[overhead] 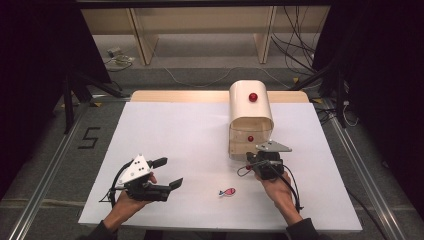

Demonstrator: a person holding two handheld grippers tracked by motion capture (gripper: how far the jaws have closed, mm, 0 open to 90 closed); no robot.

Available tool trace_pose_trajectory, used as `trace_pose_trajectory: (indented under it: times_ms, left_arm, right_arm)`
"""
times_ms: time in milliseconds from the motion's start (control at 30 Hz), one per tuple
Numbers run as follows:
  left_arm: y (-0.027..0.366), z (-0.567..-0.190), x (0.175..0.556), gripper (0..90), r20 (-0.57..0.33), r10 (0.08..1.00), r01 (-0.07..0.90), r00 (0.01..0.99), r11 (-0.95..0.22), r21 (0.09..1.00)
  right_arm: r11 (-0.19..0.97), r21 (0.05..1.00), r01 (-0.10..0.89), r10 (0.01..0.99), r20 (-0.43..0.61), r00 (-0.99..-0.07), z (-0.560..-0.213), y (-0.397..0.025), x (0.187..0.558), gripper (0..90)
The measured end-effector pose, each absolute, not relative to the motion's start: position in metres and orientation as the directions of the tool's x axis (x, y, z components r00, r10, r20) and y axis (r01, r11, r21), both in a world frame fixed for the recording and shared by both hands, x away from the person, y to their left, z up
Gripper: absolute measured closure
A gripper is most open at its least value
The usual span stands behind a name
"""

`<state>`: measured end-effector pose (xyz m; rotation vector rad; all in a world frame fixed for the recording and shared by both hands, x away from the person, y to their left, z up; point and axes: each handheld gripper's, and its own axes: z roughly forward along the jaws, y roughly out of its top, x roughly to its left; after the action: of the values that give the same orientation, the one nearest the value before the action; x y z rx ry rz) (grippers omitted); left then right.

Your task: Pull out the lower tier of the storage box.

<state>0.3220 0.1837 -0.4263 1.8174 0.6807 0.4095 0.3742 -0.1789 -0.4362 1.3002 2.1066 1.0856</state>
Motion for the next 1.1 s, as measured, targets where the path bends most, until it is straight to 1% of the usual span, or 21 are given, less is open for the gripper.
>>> trace_pose_trajectory:
  times_ms: [600, 1100]
  left_arm:
    - [0.1838, -0.4267, 0.322, 14.7, -0.05, 0.631, 0.254, 0.774, -0.237, 0.938]
    - [0.1842, -0.4265, 0.3221, 14.7, -0.051, 0.633, 0.255, 0.773, -0.236, 0.938]
  right_arm:
    - [0.25, 0.796, 0.551, 0.883, 0.046, -0.467, -0.4354, -0.1792, 0.372, 90.0]
    - [0.258, 0.796, 0.548, 0.872, 0.053, -0.487, -0.4355, -0.1789, 0.3688, 90.0]
